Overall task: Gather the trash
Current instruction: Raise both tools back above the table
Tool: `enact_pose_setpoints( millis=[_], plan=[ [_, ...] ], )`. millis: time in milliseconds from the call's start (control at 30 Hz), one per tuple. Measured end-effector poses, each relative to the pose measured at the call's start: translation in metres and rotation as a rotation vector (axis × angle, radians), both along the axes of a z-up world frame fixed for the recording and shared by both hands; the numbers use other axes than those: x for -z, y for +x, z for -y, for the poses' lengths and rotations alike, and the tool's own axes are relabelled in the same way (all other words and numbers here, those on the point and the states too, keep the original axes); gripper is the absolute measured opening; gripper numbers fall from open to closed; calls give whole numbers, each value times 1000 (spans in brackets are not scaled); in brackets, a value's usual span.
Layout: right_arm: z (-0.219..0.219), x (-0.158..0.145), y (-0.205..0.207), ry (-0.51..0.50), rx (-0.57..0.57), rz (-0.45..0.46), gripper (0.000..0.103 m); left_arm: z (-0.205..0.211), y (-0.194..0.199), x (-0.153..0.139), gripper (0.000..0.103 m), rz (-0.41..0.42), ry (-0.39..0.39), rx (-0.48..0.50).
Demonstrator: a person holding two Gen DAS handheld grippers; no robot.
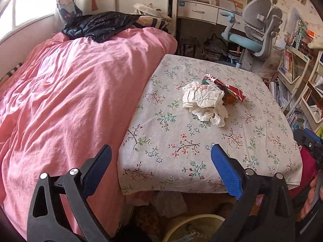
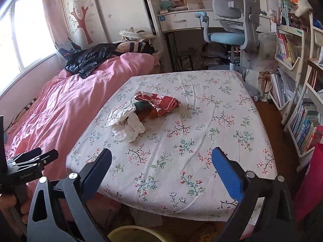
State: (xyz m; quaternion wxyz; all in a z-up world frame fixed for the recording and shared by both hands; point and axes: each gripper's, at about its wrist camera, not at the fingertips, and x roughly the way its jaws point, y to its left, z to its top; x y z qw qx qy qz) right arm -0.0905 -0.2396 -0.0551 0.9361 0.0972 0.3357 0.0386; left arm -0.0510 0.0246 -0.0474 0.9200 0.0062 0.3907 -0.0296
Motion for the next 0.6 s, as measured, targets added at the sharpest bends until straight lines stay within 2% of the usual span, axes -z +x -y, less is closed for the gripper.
enact_pose_setpoints(
  millis=[100,400,600],
  plan=[
    [-5,-1,-1,-39,-9,-1,95,8,-4,0,95,15,30,24],
    [-4,0,0,-71,-3,-12,95,0,-2,6,95,-17,-29,5],
    [-6,2,2,-87,-5,-23,95,0,-1,8,95,-22,-38,4]
  ],
)
